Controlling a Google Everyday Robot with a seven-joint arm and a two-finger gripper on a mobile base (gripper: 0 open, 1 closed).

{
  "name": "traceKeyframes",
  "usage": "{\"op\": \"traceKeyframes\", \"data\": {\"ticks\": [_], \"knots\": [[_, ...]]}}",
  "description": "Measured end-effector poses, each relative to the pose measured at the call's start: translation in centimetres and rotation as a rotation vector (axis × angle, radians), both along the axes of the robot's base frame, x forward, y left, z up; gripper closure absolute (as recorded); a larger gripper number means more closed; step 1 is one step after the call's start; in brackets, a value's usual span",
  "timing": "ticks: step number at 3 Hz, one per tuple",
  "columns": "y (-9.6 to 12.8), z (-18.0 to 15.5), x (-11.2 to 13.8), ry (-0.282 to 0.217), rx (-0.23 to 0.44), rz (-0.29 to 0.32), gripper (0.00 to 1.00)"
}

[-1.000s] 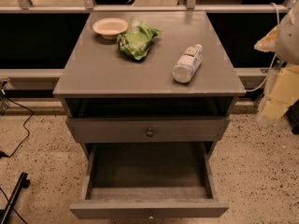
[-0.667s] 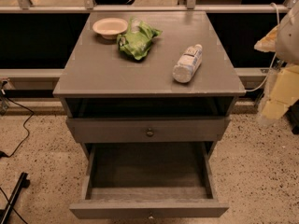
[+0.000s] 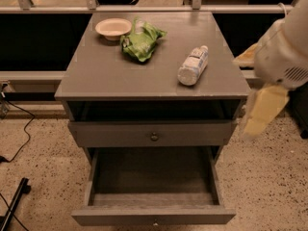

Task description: Close middle drawer

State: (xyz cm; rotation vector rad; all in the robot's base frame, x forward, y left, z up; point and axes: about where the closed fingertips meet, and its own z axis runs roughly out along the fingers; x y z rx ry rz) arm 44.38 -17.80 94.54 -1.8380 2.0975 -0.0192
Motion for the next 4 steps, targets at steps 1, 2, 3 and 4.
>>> {"op": "traceKeyframes", "data": {"ticks": [1,2,3,4], "knots": [[5.1,-8.9,-1.1,-0.002,0.081,0.150,0.00],[5.1,-8.9,-1.1,-0.002,0.081,0.150,0.00],[5.9,-11.8,-1.9,-0.047,0.059,0.181,0.00],[6.9,-17.5,-4.9,-0.080,0.095,0.247,0.00]]}}
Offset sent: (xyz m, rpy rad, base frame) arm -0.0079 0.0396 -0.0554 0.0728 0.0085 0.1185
